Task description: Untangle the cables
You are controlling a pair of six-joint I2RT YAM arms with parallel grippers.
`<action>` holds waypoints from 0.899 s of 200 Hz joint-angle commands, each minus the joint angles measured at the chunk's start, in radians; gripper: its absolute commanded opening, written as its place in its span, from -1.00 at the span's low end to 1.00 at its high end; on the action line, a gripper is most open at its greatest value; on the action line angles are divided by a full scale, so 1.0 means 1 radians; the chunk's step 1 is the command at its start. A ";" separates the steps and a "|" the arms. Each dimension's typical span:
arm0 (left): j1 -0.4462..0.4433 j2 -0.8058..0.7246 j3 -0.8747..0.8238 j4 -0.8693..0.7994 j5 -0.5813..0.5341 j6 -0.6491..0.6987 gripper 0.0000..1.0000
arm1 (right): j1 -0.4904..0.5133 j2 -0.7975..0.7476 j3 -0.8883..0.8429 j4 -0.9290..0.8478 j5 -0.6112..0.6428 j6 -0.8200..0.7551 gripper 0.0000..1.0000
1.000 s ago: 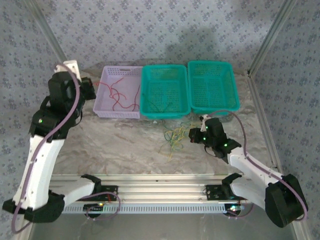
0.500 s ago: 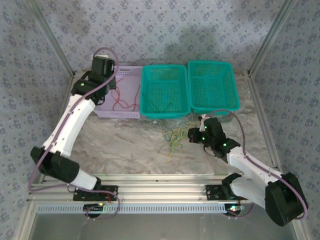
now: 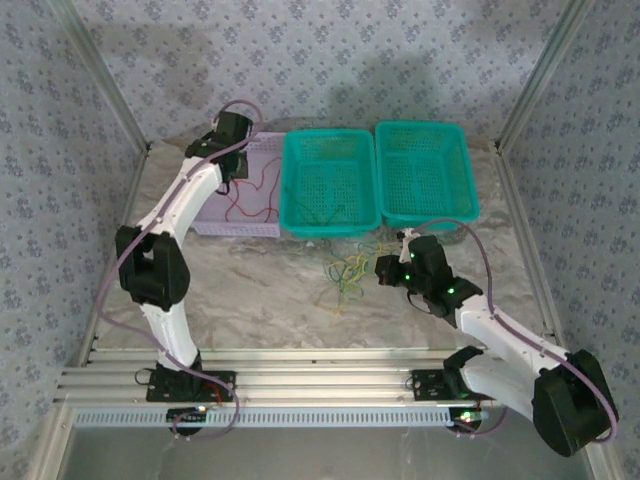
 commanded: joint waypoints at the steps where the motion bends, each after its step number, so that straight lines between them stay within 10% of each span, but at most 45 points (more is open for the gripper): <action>1: 0.000 0.046 0.080 -0.064 0.004 -0.018 -1.00 | 0.008 -0.013 0.004 -0.001 0.018 -0.001 -1.00; 180: -0.014 0.353 0.187 -0.150 0.078 -0.050 -1.00 | 0.031 0.015 -0.005 0.022 0.026 0.016 -1.00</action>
